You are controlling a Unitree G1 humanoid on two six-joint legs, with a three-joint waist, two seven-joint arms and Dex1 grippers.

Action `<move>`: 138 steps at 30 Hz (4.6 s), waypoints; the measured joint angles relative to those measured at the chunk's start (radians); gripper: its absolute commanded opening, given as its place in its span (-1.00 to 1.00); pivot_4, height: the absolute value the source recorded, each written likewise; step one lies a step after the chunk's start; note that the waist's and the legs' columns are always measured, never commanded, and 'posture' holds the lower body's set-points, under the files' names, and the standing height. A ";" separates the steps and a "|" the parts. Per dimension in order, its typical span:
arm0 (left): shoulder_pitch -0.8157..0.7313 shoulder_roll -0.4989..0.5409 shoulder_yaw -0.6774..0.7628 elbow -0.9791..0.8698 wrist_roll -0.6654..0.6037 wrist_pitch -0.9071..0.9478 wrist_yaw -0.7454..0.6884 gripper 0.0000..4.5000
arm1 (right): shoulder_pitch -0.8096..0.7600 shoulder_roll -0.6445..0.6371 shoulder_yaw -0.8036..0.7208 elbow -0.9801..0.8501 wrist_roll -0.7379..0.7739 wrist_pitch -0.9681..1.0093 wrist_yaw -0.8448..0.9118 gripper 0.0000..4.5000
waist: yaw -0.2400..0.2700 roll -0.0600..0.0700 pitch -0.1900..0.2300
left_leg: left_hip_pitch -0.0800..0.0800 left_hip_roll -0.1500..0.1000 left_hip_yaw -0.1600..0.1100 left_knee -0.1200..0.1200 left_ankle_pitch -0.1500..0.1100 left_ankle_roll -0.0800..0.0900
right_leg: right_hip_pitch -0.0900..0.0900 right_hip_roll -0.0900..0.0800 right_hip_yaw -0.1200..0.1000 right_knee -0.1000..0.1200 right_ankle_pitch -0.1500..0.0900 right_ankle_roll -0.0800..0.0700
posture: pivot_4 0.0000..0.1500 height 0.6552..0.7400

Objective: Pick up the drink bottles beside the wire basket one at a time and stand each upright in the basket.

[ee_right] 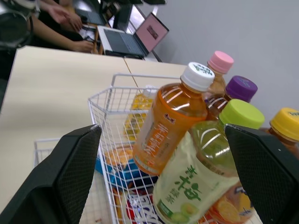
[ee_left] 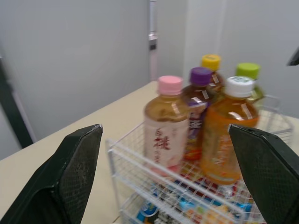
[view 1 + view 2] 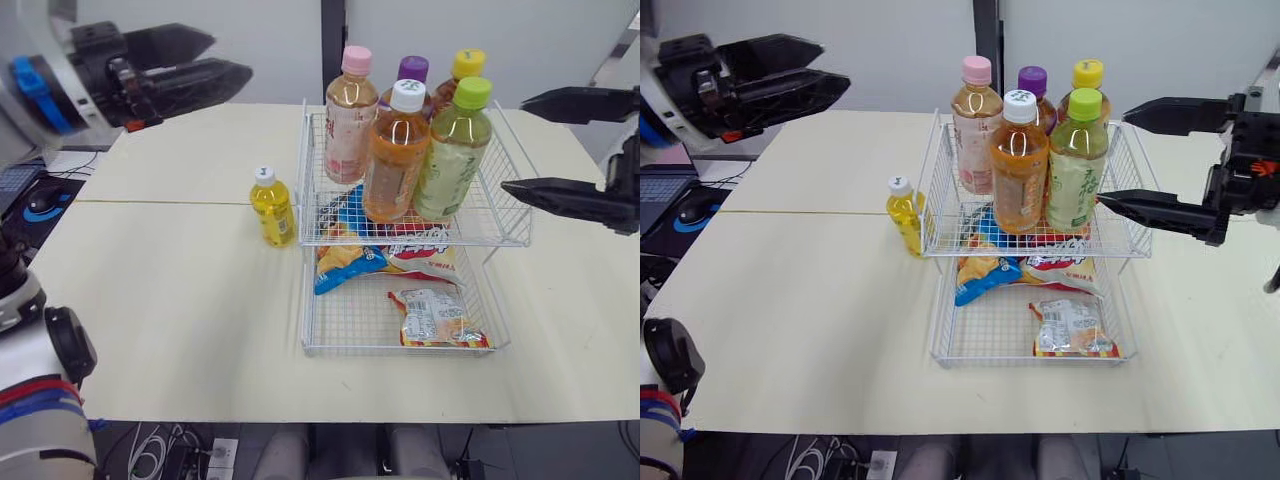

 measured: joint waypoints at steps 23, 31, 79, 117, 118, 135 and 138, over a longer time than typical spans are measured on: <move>0.719 -0.264 0.175 -0.335 0.091 -0.235 0.283 0.99 | -0.195 0.203 0.271 -0.049 0.009 0.071 0.012 1.00 | 0.026 0.000 -0.001 | 0.002 0.000 0.001 0.000 0.000 0.000 | 0.001 -0.001 0.001 0.000 0.001 -0.001 | 1.00 1.00; 0.590 -0.365 0.024 -0.336 0.104 -0.235 0.414 0.99 | -0.203 0.206 0.262 -0.057 0.021 0.145 -0.054 1.00 | 0.028 0.000 -0.001 | 0.002 0.000 0.001 0.000 0.000 0.000 | 0.001 0.000 0.000 0.000 0.001 -0.001 | 1.00 1.00; 0.366 -0.374 -0.193 -0.037 0.315 -0.328 0.380 -0.40 | -0.125 0.104 0.143 -0.092 0.023 0.174 -0.085 1.00 | 0.021 0.000 -0.001 | 0.000 0.001 0.001 0.000 0.000 0.000 | 0.000 0.002 0.000 -0.001 0.001 -0.001 | 1.00 1.00; -0.750 -0.200 -0.484 0.777 0.239 -0.080 -0.605 -0.40 | 0.093 -0.008 -0.084 -0.068 -0.017 0.086 0.016 1.00 | -0.005 -0.002 0.002 | -0.004 0.000 0.003 0.000 0.000 0.000 | -0.002 0.001 -0.002 0.000 0.000 0.001 | 1.00 1.00; -0.750 -0.212 -0.487 0.778 0.244 -0.083 -0.606 -0.40 | 0.097 -0.009 -0.088 -0.071 -0.016 0.086 0.014 1.00 | -0.005 -0.002 0.002 | -0.004 0.000 0.003 0.000 0.000 0.000 | -0.002 0.001 -0.002 0.000 0.000 0.001 | 1.00 1.00; -0.522 -0.273 -0.507 0.597 0.305 -0.191 -0.617 -0.40 | 0.124 -0.020 -0.112 -0.087 -0.006 0.085 -0.007 1.00 | -0.003 -0.002 0.002 | -0.004 0.000 0.001 0.001 0.000 0.000 | -0.002 0.001 -0.001 0.000 0.000 0.001 | 1.00 1.00; -0.510 -0.278 -0.503 0.583 0.307 -0.208 -0.615 -0.40 | 0.126 -0.020 -0.112 -0.084 -0.011 0.083 -0.007 1.00 | -0.002 -0.002 0.002 | -0.004 0.000 0.001 0.001 0.000 0.000 | -0.002 0.000 -0.001 0.000 0.000 0.001 | 1.00 1.00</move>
